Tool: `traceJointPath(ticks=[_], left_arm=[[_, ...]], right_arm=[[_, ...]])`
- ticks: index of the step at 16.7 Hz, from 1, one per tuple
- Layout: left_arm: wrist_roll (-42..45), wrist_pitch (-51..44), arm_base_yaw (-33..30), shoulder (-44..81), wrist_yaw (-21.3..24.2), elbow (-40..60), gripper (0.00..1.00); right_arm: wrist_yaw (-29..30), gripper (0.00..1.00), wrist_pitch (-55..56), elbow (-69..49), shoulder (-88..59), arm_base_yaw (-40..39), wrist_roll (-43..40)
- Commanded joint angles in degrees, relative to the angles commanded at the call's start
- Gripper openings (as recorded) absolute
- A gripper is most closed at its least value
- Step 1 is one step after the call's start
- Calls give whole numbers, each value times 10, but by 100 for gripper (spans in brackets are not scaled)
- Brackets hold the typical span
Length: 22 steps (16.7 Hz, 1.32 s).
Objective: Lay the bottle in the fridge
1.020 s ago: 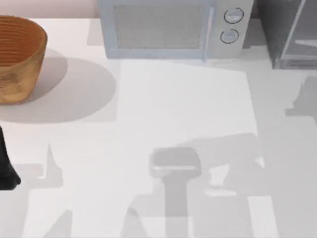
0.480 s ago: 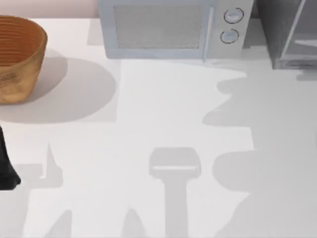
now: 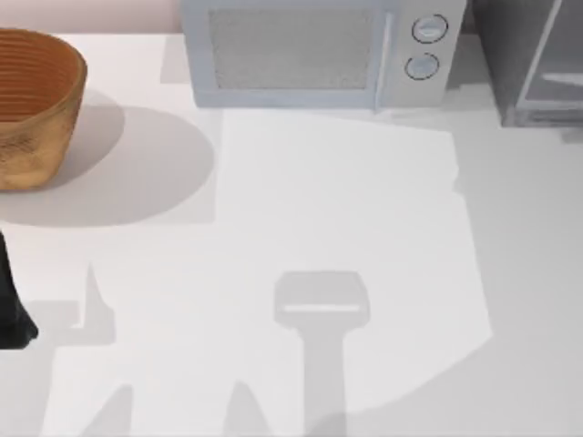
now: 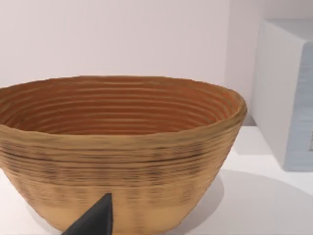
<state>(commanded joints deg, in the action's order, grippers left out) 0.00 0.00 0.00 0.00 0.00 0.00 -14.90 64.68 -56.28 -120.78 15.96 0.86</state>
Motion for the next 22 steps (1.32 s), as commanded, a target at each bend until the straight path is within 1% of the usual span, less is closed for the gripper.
traceJointPath(ticks=[7,22], left_arm=[[0,0,0,0,0,0,100],[0,0,0,0,0,0,100]], right_arm=[[1,1,-5,-5,-8,-4,2],[28,1,-130,-278,-144,-28,0]])
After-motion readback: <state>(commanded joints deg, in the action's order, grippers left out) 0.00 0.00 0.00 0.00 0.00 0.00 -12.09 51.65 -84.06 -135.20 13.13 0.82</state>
